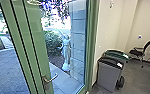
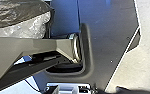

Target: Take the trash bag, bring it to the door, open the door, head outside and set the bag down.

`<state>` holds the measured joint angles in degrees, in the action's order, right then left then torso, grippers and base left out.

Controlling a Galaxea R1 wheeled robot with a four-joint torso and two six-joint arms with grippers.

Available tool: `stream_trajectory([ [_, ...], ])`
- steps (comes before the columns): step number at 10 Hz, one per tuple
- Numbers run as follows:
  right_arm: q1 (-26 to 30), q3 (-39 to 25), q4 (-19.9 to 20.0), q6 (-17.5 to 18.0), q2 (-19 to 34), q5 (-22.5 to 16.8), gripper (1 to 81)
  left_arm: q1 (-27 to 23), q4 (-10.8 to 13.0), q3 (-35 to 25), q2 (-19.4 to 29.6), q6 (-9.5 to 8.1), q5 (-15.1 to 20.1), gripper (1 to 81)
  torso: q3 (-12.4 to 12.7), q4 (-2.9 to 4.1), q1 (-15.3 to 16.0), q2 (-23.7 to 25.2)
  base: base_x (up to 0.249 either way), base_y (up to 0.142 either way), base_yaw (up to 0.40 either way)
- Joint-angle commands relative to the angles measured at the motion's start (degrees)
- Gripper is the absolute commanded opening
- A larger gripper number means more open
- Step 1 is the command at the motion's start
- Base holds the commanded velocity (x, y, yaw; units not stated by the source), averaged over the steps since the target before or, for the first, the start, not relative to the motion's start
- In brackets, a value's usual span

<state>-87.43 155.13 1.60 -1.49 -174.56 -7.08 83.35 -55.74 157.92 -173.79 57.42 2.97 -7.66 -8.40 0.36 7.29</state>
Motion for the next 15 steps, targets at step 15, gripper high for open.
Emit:
stream_trajectory([
  [15, 1.7, -0.3, -1.2, -0.8, -0.6, -3.7, 81.1, -3.1, 0.7, -0.5, -0.1, 0.77, 1.9, 1.0, 0.0, 0.0, 0.0, 0.0, 0.015, 0.0, 0.0],
])
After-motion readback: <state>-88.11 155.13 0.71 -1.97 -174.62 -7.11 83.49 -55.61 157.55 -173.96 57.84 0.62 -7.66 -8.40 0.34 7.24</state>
